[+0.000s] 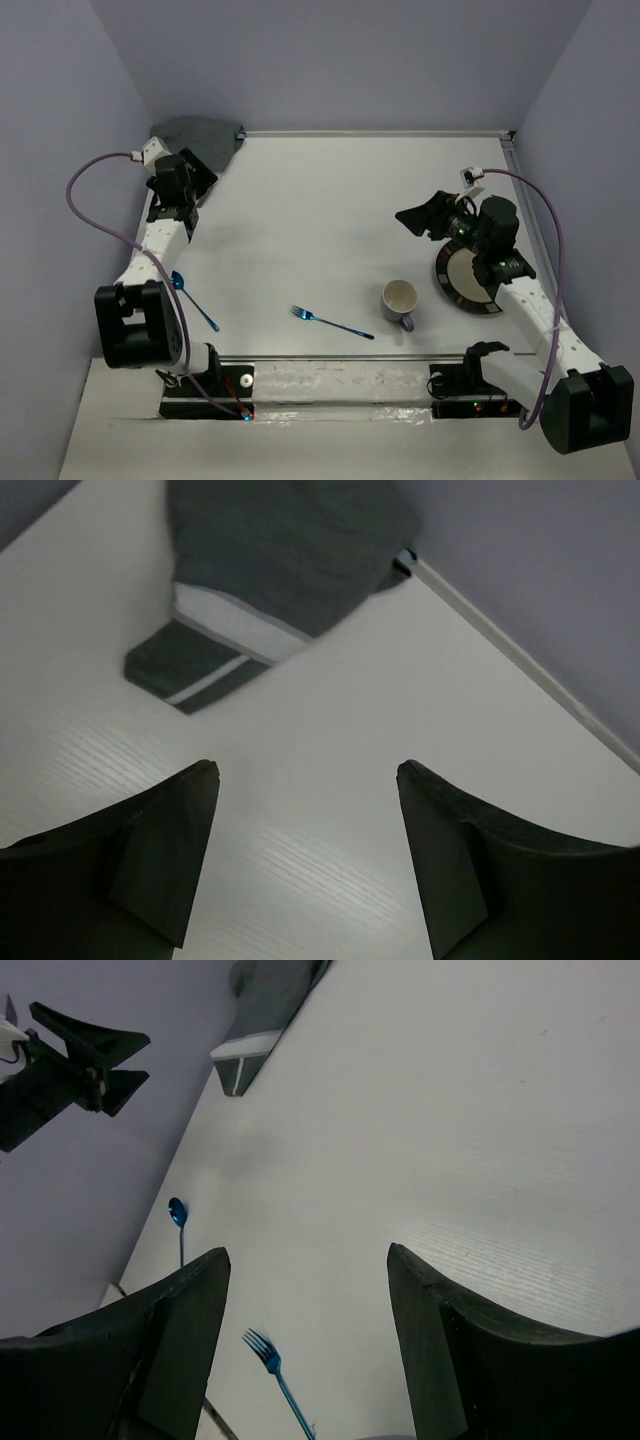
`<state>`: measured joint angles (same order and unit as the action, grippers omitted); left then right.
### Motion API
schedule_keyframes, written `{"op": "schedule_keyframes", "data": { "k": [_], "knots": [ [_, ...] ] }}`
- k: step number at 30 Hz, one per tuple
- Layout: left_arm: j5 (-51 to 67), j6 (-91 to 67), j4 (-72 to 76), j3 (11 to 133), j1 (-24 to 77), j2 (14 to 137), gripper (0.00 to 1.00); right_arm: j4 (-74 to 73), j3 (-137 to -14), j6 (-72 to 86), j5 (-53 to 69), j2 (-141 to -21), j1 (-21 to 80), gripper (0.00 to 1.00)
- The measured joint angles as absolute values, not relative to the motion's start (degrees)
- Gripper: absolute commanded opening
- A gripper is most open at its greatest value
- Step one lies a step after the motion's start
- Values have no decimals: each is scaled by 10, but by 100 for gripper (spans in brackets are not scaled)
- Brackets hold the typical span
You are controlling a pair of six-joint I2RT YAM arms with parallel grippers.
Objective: Set the dinner table for one person
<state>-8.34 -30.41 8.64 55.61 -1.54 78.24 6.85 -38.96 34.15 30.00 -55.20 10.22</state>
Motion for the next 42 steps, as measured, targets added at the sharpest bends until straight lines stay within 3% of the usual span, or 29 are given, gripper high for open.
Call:
{"op": "schedule_keyframes", "data": {
  "k": [7,18,21,22,25,32,36,39,42],
  "knots": [
    [-79,-260,75,625,-112,934,80,66,-390,338,290,-560,121,70],
    [-9,-223,59,732,-140,1123,81,64,-390,327,278,-575,149,69],
    [17,-218,48,780,-143,1171,67,64,-390,323,278,-581,153,69],
    [23,-217,46,799,-143,1187,45,64,-390,322,277,-583,156,69],
    [41,-222,47,826,-143,1214,0,64,-390,318,275,-590,166,69],
    [121,-282,72,818,-130,1202,0,64,-402,307,264,-619,185,71],
    [161,-336,89,811,-85,1123,0,56,-420,295,252,-654,215,82],
    [174,-364,121,814,-25,1028,0,38,-437,280,236,-668,236,96],
    [186,-377,150,835,29,961,0,22,-448,265,220,-669,245,100]
  ]
}}
